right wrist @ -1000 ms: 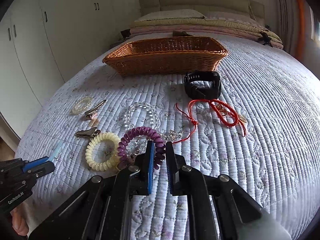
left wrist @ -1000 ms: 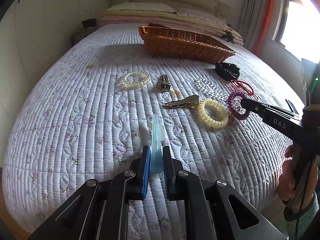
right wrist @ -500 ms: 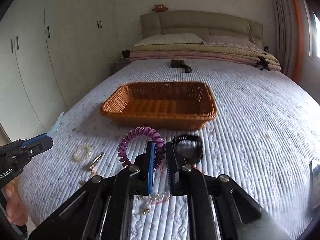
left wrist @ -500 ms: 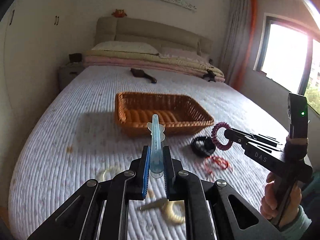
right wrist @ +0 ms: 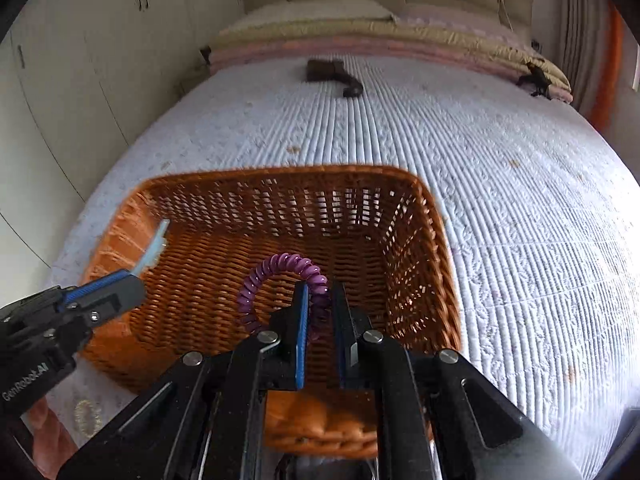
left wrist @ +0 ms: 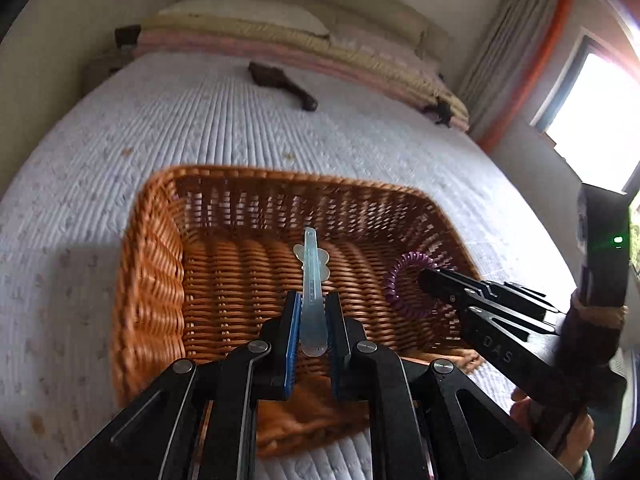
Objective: Organize jewelry
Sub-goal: 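Carry both items into the wicker basket and open both tools to release them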
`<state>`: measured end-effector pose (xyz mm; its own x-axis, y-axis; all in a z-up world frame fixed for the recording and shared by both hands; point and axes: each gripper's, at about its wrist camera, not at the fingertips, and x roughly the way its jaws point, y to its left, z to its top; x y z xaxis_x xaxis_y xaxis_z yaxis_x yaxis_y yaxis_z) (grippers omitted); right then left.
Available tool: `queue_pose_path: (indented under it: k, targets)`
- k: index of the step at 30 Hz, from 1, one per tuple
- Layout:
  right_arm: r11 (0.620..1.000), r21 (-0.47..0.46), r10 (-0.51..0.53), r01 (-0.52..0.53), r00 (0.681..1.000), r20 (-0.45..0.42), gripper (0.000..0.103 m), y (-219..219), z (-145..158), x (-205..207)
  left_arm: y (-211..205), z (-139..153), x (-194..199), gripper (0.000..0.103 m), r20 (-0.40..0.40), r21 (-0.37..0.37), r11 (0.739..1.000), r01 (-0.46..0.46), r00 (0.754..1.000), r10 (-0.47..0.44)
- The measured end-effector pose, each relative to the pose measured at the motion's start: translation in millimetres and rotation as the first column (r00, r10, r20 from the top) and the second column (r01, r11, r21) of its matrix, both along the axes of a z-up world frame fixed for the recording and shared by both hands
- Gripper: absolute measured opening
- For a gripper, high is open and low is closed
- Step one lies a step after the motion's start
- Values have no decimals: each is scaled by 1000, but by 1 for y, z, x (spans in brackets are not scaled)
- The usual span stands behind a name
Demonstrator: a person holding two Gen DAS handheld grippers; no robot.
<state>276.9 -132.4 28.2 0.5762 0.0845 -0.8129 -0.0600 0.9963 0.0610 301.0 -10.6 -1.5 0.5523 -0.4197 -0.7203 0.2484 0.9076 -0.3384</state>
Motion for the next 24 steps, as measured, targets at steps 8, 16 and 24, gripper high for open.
queue_pose_path:
  k: [8, 16, 24]
  targets:
    - [1000, 1, 1, -1, 999, -48, 20, 1, -18, 5, -7, -21, 10, 19, -48, 33, 999, -13, 999, 15]
    - [998, 56, -10, 5, 996, 92, 37, -7, 20, -39, 14, 28, -37, 43, 84, 2, 1000, -5, 996, 5]
    - [995, 92, 20, -43, 972, 235, 37, -4, 67, -114, 44, 86, -126, 48, 243, -26, 1000, -8, 970, 14]
